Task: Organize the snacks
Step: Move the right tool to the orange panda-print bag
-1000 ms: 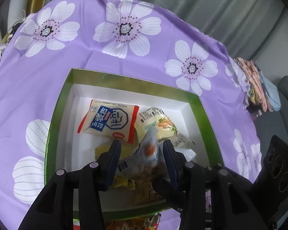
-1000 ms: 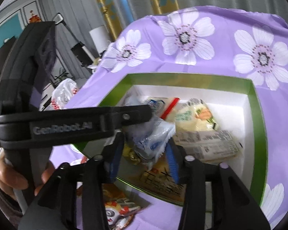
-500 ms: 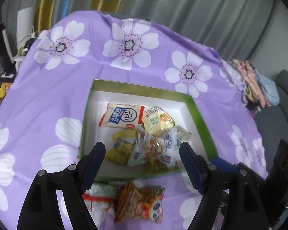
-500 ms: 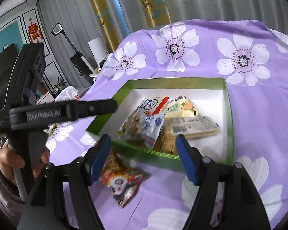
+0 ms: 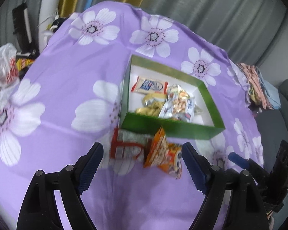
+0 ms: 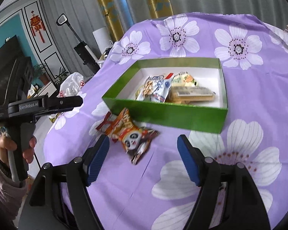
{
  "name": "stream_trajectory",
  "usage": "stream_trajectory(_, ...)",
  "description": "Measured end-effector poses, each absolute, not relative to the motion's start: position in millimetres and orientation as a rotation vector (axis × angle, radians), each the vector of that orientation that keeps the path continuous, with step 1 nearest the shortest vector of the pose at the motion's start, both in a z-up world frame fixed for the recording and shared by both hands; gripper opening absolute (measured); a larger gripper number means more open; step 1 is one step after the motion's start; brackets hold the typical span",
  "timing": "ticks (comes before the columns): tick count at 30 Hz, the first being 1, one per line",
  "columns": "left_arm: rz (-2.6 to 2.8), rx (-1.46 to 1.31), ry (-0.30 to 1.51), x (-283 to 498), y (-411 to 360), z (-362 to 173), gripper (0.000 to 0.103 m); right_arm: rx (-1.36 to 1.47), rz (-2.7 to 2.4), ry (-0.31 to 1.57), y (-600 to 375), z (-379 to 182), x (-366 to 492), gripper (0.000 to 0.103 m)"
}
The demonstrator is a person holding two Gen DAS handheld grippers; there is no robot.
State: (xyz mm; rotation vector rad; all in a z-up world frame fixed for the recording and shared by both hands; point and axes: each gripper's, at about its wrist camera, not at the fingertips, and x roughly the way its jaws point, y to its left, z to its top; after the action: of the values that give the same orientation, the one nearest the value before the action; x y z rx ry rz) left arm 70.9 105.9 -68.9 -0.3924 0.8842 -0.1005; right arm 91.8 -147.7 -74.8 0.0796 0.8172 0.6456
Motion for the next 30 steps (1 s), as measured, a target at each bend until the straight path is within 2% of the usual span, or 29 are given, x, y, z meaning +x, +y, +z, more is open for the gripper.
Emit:
stream_trajectory(17, -0.111, -0.281, 0.917, 34.8, 69.3, -84.4, 0.084, 0.077, 0.672, 0.885, -133.2, -94.3, 64.0, 0.074)
stream_trajectory(20, -0.119, -0.281, 0.918, 34.1, 68.5, -85.1, 0.084, 0.07, 0.671, 0.885, -129.1, -94.3, 64.1, 0.08)
stream_trajectory(30, -0.12, -0.294, 0.92, 36.9, 73.7, -90.5, 0.088, 0.047, 0.679, 0.902, -114.2, -98.5, 68.4, 0.086)
